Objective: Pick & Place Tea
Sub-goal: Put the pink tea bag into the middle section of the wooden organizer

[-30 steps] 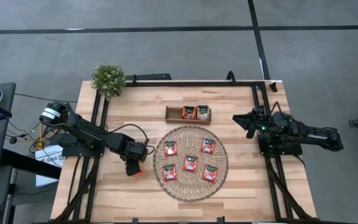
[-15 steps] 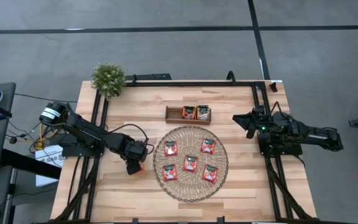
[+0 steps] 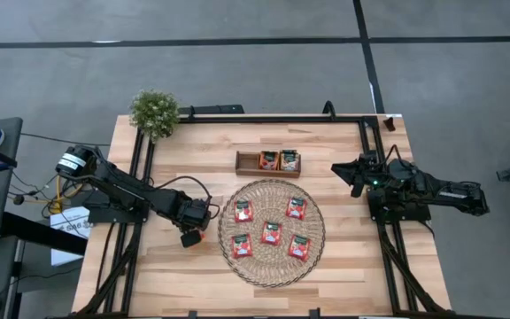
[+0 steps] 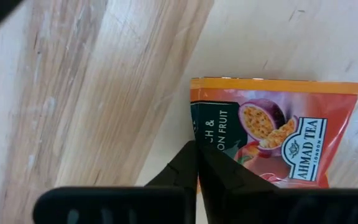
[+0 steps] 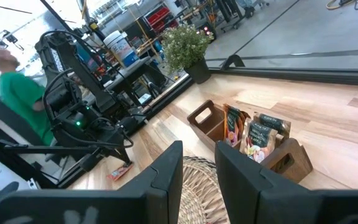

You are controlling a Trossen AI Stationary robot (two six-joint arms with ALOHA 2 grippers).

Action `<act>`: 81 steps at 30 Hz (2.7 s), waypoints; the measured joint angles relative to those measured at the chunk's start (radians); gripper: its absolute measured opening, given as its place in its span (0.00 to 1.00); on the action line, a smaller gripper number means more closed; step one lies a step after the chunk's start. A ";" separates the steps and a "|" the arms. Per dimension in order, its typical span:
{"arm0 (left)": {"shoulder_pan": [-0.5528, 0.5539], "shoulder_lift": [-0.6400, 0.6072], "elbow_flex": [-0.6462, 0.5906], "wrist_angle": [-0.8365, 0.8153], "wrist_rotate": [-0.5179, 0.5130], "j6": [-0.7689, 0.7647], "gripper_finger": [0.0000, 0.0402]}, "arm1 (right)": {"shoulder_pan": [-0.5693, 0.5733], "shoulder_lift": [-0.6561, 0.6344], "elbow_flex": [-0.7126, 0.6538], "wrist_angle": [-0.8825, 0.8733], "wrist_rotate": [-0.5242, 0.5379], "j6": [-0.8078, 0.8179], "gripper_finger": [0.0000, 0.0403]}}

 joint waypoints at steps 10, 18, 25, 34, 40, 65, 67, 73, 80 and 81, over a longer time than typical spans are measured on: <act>0.001 0.004 0.039 -0.056 0.010 0.023 0.00 | 0.000 0.000 0.000 0.000 0.001 0.000 0.22; 0.001 0.000 0.080 -0.091 0.009 0.036 0.00 | 0.000 0.000 0.000 0.000 0.001 0.000 0.22; 0.001 -0.002 0.147 -0.184 -0.020 0.081 0.00 | 0.000 0.000 0.000 0.000 0.000 0.000 0.22; 0.001 -0.004 0.277 -0.306 -0.086 0.177 0.00 | 0.000 0.000 0.000 0.000 0.000 0.000 0.22; 0.035 -0.004 0.391 -0.396 -0.148 0.261 0.00 | 0.000 0.000 0.000 0.003 0.000 0.000 0.22; 0.332 0.182 0.875 -0.345 -0.335 0.755 0.00 | 0.000 0.000 0.000 0.004 0.002 0.000 0.22; 0.351 0.244 0.934 -0.339 -0.343 0.794 0.00 | 0.000 0.000 0.000 0.004 0.002 0.002 0.22; 0.409 0.414 1.122 -0.327 -0.349 0.917 0.00 | 0.000 0.000 0.000 0.004 0.002 0.007 0.22; 0.447 0.558 1.246 -0.307 -0.352 1.050 0.00 | 0.000 0.000 0.000 0.003 0.002 0.007 0.22; 0.451 0.573 1.250 -0.303 -0.352 1.061 0.00 | 0.000 0.000 0.000 0.003 0.002 0.007 0.22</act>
